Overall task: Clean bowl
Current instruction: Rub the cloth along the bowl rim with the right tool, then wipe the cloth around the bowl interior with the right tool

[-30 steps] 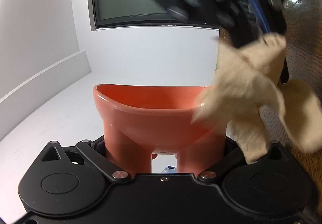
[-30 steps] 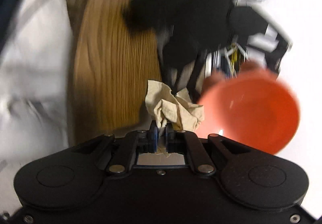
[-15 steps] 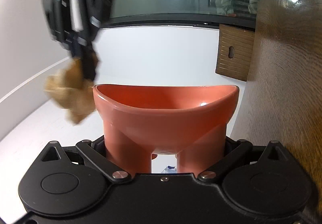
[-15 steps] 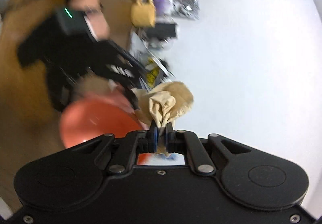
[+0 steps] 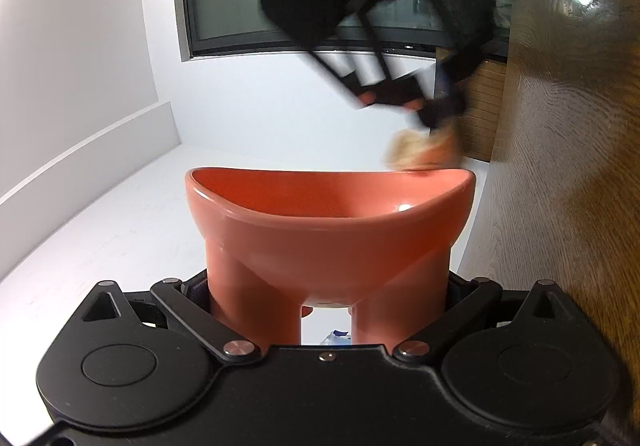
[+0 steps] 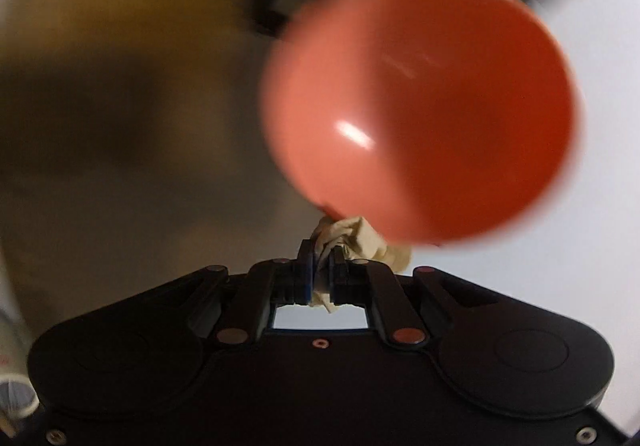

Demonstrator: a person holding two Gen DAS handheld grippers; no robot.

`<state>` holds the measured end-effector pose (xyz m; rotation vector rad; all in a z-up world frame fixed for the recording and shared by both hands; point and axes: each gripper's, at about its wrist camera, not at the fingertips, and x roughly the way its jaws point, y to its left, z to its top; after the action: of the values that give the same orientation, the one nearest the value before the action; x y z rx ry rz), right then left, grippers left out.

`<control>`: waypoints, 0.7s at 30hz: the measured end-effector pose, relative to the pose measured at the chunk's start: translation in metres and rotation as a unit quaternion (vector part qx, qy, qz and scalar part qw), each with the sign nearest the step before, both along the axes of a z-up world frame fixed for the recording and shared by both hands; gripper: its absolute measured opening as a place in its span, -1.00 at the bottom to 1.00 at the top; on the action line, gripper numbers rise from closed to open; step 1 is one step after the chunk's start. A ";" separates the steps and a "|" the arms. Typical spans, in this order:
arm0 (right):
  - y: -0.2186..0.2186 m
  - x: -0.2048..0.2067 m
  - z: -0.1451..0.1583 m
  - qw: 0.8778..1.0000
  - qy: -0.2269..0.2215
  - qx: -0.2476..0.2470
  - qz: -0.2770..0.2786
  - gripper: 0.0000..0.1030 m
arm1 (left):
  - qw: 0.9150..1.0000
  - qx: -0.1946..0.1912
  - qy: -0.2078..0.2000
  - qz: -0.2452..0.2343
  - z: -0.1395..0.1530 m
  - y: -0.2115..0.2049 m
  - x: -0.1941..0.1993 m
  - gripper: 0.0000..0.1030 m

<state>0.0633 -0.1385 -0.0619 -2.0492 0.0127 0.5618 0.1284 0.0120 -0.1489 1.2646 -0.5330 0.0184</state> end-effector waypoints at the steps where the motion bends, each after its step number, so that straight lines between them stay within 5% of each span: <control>1: -0.002 -0.016 -0.001 1.000 0.009 -0.010 0.018 -0.85 | 1.000 0.000 0.000 0.000 0.000 0.000 0.000 0.90; 5: -0.007 -0.061 0.009 0.997 0.024 -0.017 0.072 -0.85 | 1.000 0.000 0.000 0.000 0.000 0.000 -0.001 0.90; 11: -0.021 -0.090 0.062 0.990 -0.040 0.042 0.132 -0.85 | 1.000 0.000 0.000 0.000 0.000 0.001 -0.001 0.90; 17: 0.009 -0.053 0.093 0.984 -0.104 0.075 0.125 -0.85 | 1.000 0.000 0.000 0.000 0.000 0.001 -0.002 0.90; 19: 0.074 -0.013 0.069 0.983 -0.128 0.074 0.106 -0.85 | 1.000 0.000 0.000 0.000 -0.001 0.001 -0.002 0.90; 21: 0.073 0.000 0.060 0.986 -0.128 0.063 0.086 -0.85 | 1.000 0.000 0.000 0.000 -0.001 0.001 -0.002 0.90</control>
<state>0.0635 -0.0651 -0.0021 -1.9956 -0.3473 0.3890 0.1261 0.0131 -0.1497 1.2640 -0.5334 0.0182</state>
